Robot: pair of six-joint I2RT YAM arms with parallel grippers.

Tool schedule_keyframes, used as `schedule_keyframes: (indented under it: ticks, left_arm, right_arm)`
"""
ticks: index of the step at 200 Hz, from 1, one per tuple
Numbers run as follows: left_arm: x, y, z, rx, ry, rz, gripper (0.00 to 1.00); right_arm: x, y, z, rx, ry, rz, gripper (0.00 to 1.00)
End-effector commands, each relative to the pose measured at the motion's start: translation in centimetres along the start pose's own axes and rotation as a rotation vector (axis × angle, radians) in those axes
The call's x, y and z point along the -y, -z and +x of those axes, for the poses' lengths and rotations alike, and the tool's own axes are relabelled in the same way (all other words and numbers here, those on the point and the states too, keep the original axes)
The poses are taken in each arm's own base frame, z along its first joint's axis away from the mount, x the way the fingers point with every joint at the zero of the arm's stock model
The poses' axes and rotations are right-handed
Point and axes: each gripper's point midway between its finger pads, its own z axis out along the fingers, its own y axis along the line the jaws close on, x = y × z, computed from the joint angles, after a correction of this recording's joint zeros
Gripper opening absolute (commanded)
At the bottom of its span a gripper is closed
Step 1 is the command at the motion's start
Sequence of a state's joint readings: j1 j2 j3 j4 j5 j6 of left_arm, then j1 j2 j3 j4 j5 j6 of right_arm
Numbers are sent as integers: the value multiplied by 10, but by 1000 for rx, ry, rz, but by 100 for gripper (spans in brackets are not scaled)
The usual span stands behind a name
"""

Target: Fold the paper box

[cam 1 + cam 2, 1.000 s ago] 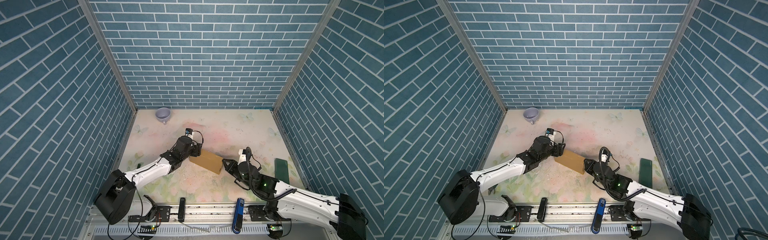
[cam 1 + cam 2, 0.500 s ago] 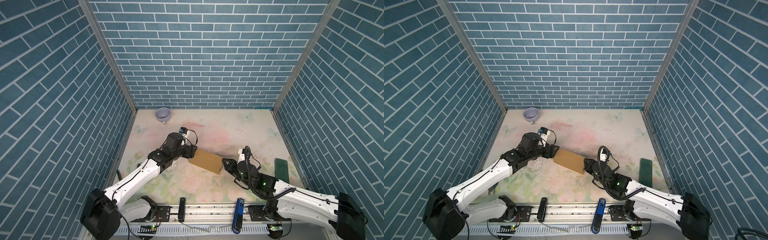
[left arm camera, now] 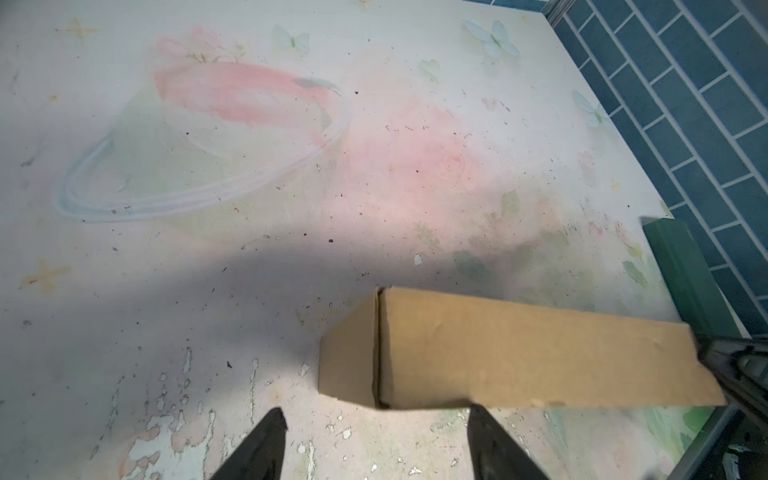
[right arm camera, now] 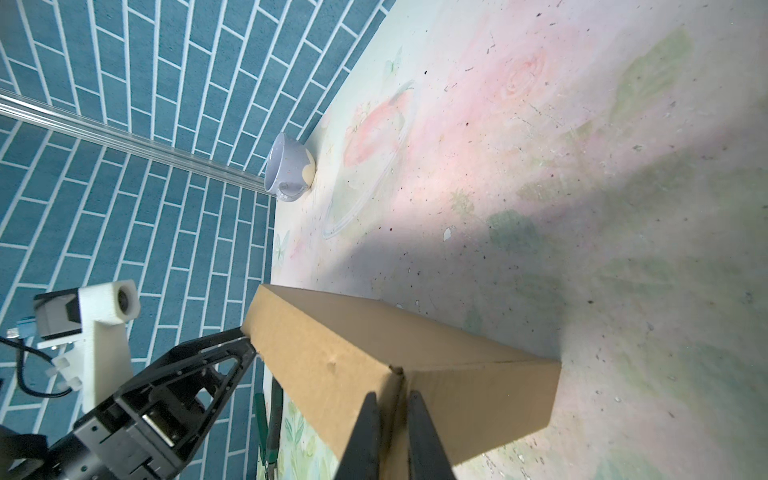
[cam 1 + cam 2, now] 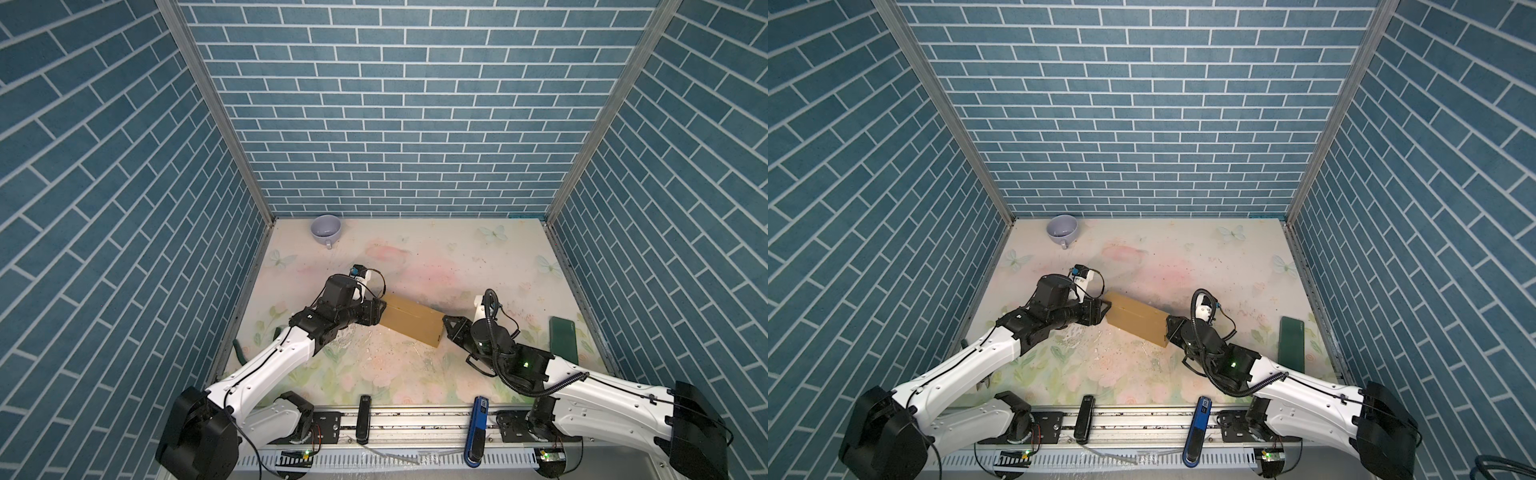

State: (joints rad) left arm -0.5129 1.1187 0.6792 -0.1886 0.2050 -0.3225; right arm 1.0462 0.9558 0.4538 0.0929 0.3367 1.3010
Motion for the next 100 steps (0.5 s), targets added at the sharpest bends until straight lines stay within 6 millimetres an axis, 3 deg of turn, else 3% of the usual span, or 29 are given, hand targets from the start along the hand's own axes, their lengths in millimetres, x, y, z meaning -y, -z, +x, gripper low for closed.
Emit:
schedule_keyframes:
  ticks: [1,38,100]
  left_arm:
    - [-9,-8,10,-19,17,-21,69]
    - [-11,-5,14,-19,32,-25,67]
    - [17,42,-29,137,14,86,70]
  right_arm:
    - [44,-1,15,-62,88,170,14]
    - [47,0,15,-63,93,181,14]
    - [47,4,12,-55,100,185,13]
